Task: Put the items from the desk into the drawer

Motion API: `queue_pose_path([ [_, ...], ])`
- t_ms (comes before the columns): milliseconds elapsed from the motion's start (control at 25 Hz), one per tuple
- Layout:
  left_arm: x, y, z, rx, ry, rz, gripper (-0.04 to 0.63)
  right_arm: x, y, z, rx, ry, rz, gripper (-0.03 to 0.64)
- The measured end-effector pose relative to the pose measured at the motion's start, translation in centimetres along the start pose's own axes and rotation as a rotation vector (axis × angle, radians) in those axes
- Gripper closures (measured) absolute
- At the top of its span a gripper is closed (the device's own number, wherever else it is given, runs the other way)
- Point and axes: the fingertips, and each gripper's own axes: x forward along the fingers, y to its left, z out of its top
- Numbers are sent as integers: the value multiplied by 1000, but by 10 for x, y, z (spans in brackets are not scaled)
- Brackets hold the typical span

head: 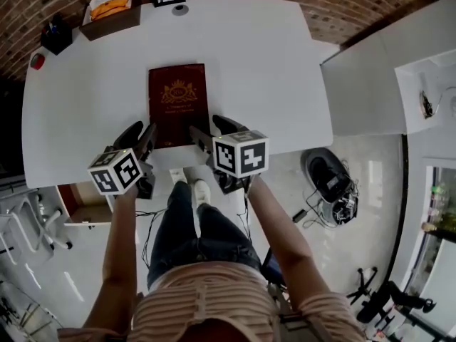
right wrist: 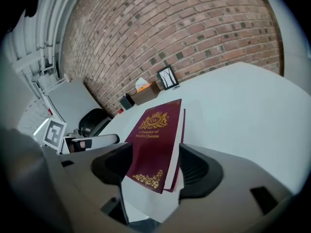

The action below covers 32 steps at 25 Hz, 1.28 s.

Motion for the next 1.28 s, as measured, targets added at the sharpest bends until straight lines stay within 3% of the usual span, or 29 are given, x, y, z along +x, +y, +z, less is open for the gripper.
queue_pose_path([
  [120, 13, 7, -1, -36, 34, -14, 400, 11, -6, -4, 50, 39, -2, 333],
  [560, 40, 14, -6, -126, 154, -60, 400, 39, -11, 6, -1, 132, -37, 333],
  [960, 41, 18, -2, -66, 154, -44, 401, 47, -9, 6, 33, 161, -120, 343],
  [1280, 25, 17, 31, 27, 58, -56, 402, 42, 17, 35, -58, -20, -161, 345],
])
